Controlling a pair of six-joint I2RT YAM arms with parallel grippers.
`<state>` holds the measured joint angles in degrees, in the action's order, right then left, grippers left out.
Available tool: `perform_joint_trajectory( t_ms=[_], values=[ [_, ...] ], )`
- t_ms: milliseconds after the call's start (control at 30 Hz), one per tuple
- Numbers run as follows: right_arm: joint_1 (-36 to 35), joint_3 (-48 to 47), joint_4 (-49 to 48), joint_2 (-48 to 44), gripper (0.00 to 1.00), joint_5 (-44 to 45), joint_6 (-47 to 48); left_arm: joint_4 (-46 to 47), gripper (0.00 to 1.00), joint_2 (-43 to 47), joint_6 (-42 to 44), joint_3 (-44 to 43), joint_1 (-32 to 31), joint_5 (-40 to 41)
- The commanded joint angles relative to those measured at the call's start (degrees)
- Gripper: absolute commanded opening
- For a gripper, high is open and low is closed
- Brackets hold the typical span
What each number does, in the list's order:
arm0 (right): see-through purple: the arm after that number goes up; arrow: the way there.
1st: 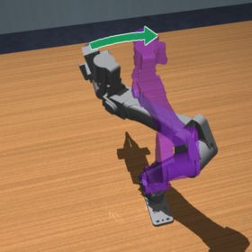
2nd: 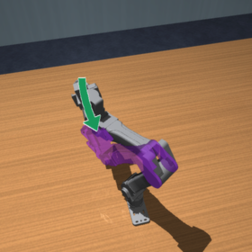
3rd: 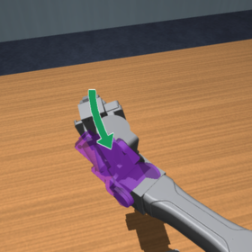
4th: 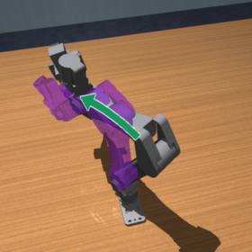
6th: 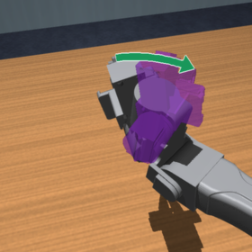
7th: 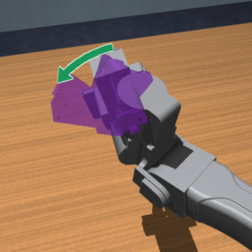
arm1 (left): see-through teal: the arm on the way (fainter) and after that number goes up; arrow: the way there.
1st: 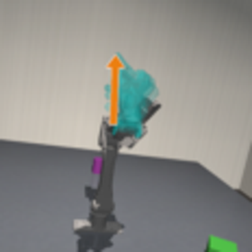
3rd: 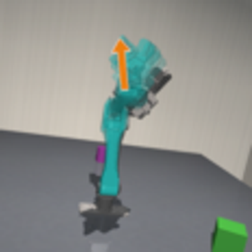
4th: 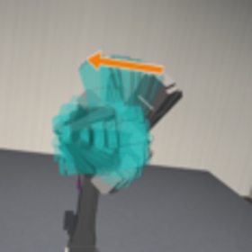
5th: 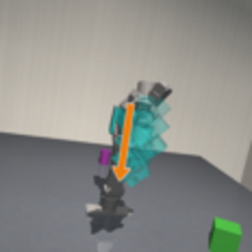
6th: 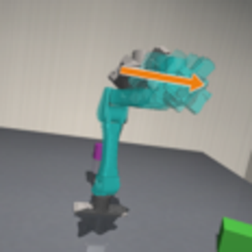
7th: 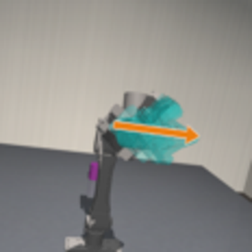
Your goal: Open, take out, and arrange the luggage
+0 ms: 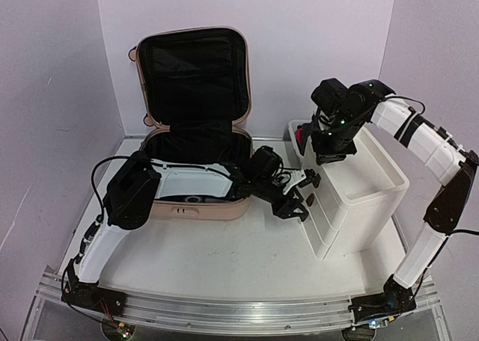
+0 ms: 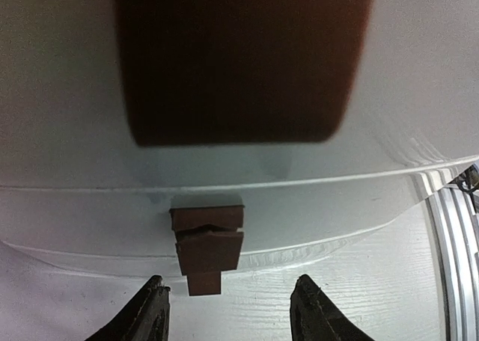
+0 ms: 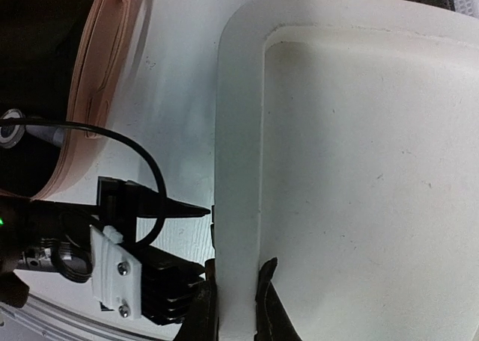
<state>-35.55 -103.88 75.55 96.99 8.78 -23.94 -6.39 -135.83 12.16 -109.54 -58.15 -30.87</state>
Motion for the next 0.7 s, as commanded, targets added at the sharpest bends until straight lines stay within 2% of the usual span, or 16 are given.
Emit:
perform_joint_trajectory(
  t_ms=[0, 367, 667],
  values=[
    [0.0, -0.9, 5.0, -2.4, 0.0, -3.7, 1.1, 4.1, 0.55, -1.2, 0.4, -5.4, -0.7, 2.3],
    [0.0, -1.0, 3.9, -1.5, 0.0, -2.1, -3.9, 6.2, 0.46, -1.6, -4.7, -6.1, -2.1, 9.8],
    [0.0, -1.8, 3.4, -1.0, 0.0, -1.1, -4.4, 9.8, 0.21, -1.5, -8.8, -4.9, -2.1, 10.2]
  ],
)
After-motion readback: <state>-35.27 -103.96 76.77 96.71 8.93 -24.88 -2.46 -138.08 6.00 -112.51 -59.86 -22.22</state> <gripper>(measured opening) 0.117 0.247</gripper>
